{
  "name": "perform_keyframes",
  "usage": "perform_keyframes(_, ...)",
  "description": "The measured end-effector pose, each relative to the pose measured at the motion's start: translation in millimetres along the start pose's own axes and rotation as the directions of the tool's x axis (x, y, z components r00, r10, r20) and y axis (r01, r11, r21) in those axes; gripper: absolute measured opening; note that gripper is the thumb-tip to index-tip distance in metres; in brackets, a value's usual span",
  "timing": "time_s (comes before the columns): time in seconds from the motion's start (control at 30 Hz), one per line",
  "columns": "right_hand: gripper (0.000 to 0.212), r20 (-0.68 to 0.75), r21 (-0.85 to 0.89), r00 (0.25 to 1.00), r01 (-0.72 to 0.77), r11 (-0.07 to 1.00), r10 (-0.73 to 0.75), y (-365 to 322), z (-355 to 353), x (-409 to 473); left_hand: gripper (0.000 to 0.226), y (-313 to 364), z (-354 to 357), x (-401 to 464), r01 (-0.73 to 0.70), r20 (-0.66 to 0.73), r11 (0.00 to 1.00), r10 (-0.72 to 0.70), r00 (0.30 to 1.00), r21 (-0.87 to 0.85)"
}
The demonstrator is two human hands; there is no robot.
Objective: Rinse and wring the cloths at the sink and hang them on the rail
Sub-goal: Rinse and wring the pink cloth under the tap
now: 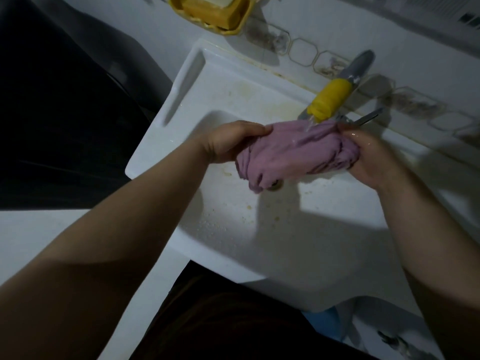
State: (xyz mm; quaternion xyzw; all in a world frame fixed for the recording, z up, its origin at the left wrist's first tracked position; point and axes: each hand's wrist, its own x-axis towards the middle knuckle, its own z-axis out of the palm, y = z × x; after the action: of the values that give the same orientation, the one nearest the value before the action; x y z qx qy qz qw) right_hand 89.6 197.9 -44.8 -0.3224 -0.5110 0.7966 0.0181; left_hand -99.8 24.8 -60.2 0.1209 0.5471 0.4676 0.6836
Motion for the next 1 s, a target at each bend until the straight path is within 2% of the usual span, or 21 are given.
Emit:
perform_keyframes(0.07, 0.062, -0.038, 0.062, 0.999, -0.014, 0.998, 0.017, -1, 0, 0, 0.032, -7, 6, 1, 0.036, 0.045, 0.998, -0.033, 0.998, -0.056)
perform_keyframes(0.17, 0.034, -0.103, 0.154, 0.995, -0.003, 0.988, 0.019, -1, 5, -1, 0.035, -20, 16, 3, 0.049, 0.068, 0.974, -0.035, 0.997, -0.223)
perform_keyframes(0.23, 0.039, -0.133, 0.233, 0.99, -0.016, 0.972, 0.049, 2, 9, -3, 0.037, -31, 22, 6, 0.012, -0.023, 0.954, -0.02, 1.0, -0.299)
perform_keyframes(0.33, 0.053, -0.158, 0.3, 0.985, -0.023, 0.954, 0.073, 5, 19, -7, 0.044, -47, 34, 12, -0.102, -0.204, 0.967, 0.054, 0.977, -0.235)
perform_keyframes(0.43, 0.047, -0.139, 0.332, 0.987, -0.036, 0.943, 0.086, 3, 32, -8, 0.05, -51, 47, 17, -0.156, -0.298, 0.953, 0.075, 0.952, -0.26)
perform_keyframes(0.47, 0.038, -0.165, 0.204, 0.982, -0.055, 0.977, 0.09, 5, 40, -7, 0.054, -48, 51, 19, -0.158, -0.314, 0.947, 0.065, 0.947, -0.279)
perform_keyframes(0.5, 0.025, -0.198, -0.037, 0.978, -0.079, 0.996, 0.07, 10, 49, -5, 0.056, -45, 53, 20, -0.149, -0.327, 0.944, 0.047, 0.944, -0.296)
perform_keyframes(0.53, 0.026, -0.233, -0.293, 0.972, -0.106, 0.95, 0.036, 14, 61, -4, 0.058, -42, 58, 21, -0.13, -0.352, 0.946, 0.019, 0.936, -0.296)
perform_keyframes(0.57, 0.041, -0.291, -0.514, 0.956, -0.122, 0.849, -0.039, 19, 72, -3, 0.059, -40, 63, 24, -0.106, -0.392, 0.959, -0.006, 0.92, -0.263)
perform_keyframes(0.6, 0.05, -0.328, -0.634, 0.938, -0.131, 0.762, -0.111, 20, 83, -2, 0.06, -41, 70, 26, -0.082, -0.441, 0.976, -0.014, 0.897, -0.2)
perform_keyframes(0.67, 0.047, -0.431, -0.648, 0.885, -0.167, 0.743, -0.177, 19, 90, 8, 0.06, -43, 87, 27, -0.055, -0.492, 0.993, -0.003, 0.87, -0.104)
perform_keyframes(0.73, 0.04, -0.536, -0.616, 0.817, -0.206, 0.76, -0.212, 21, 87, 23, 0.06, -42, 95, 26, -0.068, -0.527, 0.993, 0.005, 0.85, -0.101)
perform_keyframes(0.8, 0.043, -0.52, -0.651, 0.821, -0.202, 0.732, -0.235, 33, 95, 26, 0.051, -39, 81, 31, -0.103, -0.583, 0.984, -0.001, 0.812, -0.146)
perform_keyframes(0.83, 0.045, -0.492, -0.68, 0.831, -0.18, 0.711, -0.261, 36, 104, 22, 0.045, -35, 73, 31, -0.118, -0.579, 0.975, -0.014, 0.815, -0.19)
perform_keyframes(0.93, 0.05, -0.475, -0.738, 0.815, -0.164, 0.654, -0.332, 36, 109, 19, 0.037, -26, 63, 26, -0.023, -0.393, 0.976, -0.065, 0.917, -0.216)
perform_keyframes(1.0, 0.048, -0.491, -0.763, 0.83, -0.262, 0.591, -0.267, 29, 85, 33, 0.048, -19, 60, 20, 0.08, -0.21, 0.971, -0.128, 0.969, -0.225)
